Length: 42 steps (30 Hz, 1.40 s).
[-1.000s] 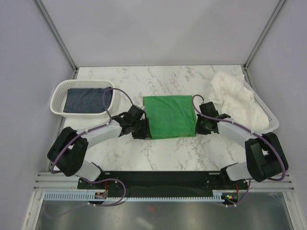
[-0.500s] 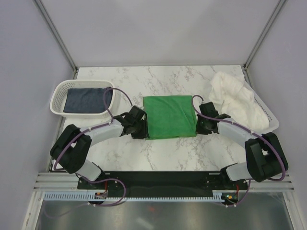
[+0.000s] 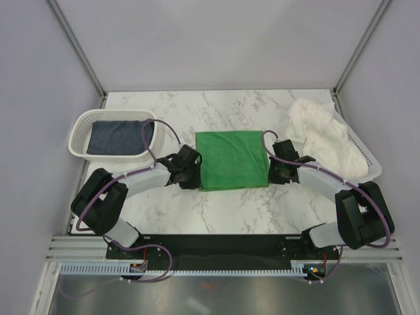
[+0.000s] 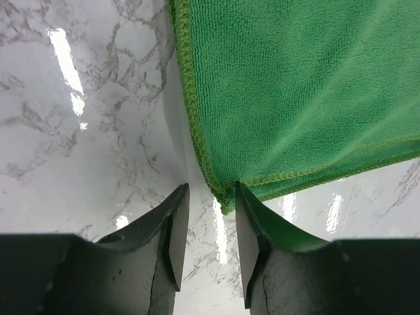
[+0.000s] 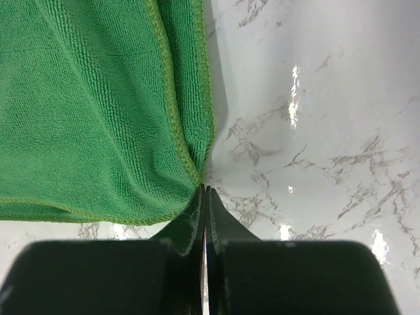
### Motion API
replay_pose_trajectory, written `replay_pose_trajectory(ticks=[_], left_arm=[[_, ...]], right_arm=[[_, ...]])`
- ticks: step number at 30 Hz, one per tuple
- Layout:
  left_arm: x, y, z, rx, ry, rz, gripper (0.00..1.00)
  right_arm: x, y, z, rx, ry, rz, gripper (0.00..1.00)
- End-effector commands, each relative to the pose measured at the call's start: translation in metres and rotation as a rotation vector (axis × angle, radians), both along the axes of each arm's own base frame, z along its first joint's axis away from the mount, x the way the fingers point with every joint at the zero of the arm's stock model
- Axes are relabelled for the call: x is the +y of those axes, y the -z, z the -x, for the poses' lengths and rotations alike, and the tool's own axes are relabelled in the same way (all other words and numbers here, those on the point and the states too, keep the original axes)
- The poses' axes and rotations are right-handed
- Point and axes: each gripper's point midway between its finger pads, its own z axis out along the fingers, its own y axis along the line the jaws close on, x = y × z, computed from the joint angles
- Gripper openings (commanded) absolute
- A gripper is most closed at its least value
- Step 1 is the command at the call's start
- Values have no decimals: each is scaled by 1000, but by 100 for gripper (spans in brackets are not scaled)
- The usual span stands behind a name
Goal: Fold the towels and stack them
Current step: Fold the towel
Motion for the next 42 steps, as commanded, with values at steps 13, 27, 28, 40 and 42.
replay_pose_trajectory(ticks=[13,27,28,40,42], left_arm=[[-17,-18,-28,-74,-50,65,32],[-12,-19,-28,-66,-56,34,12],[-13,-20,-29,-66,-55,36,10],[-7,-36,-26,-69,-43,9,2],[-10,-47,-27,-86,-37,34,2]], right_arm=[[-2,-7,-8,-37,-10,24,0],[-4,-7,-10,-41,-12,34,0],[-4,-7,-10,-42,-12,32,0],[-2,-19,-16,-59,-18,30,0],[-1,-23,-17,-65,-23,29,0]])
